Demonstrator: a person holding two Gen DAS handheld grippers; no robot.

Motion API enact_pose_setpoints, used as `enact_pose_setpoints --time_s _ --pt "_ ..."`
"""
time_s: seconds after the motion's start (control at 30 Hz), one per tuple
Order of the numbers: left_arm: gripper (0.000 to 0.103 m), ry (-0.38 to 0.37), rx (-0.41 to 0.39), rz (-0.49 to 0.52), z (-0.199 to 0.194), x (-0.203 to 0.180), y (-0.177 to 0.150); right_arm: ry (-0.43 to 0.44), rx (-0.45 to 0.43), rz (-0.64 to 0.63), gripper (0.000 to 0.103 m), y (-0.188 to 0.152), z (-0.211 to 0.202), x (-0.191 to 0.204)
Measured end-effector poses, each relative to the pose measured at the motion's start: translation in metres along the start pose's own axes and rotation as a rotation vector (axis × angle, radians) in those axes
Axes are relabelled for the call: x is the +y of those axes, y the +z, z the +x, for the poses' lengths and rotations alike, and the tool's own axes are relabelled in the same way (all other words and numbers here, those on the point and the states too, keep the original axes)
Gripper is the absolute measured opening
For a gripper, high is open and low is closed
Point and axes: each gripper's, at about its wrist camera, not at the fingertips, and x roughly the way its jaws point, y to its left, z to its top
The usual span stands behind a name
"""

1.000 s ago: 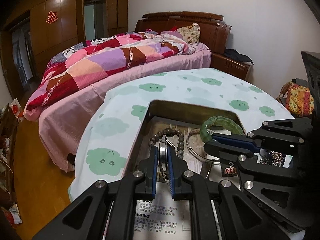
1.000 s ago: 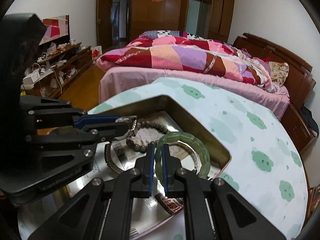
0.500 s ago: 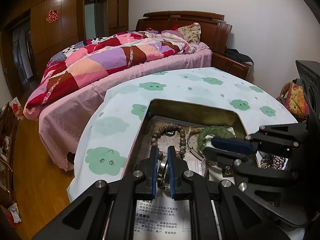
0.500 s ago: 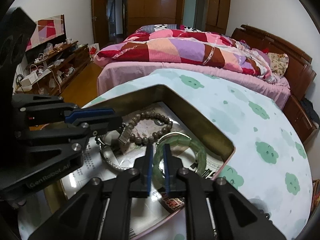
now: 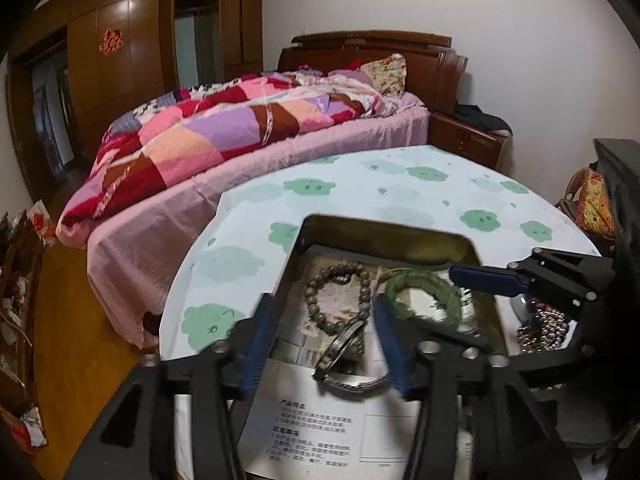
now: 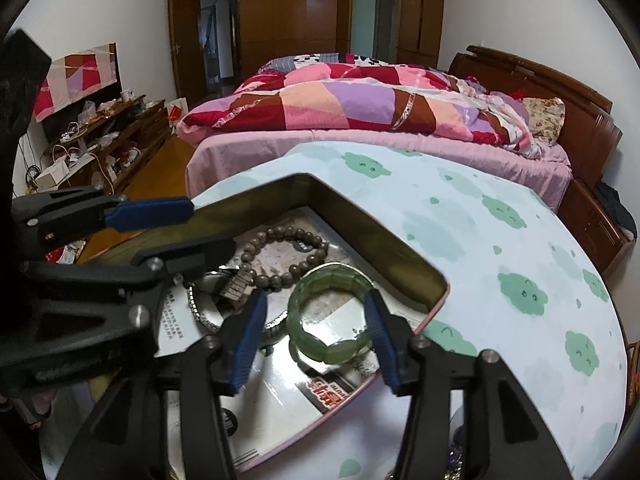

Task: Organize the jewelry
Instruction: 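Withdraw both open tools from the tin back toward the jewelry pile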

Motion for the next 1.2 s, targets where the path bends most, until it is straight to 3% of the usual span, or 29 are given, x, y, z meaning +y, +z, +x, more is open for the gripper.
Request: enact_pose_setpoints --time_s 0.07,0.47,0.7,1.0,1.2 --pt "0.071 0.021 -0.022 0.018 -0.006 -0.004 0.001 0.002 -0.004 -0.001 0.056 0.000 -0.001 0.001" --pt "0.071 0.034 -0.021 -0.008 -0.010 -0.003 0.003 0.004 -0.017 0.031 0.066 -0.004 -0.011 -0.005" --pt "0.071 0.045 -0.017 -0.008 -0.019 -0.012 0.003 -0.021 -0.037 0.057 0.070 -0.015 -0.039 -0.020" --pt "0.071 0.021 -0.036 0.038 -0.035 -0.041 0.000 -0.113 -0.031 0.166 0.075 -0.049 -0.080 -0.066" --pt "0.071 -0.012 -0.057 0.089 -0.049 -0.071 -0.006 -0.185 0.023 0.278 0.075 -0.092 -0.100 -0.100"
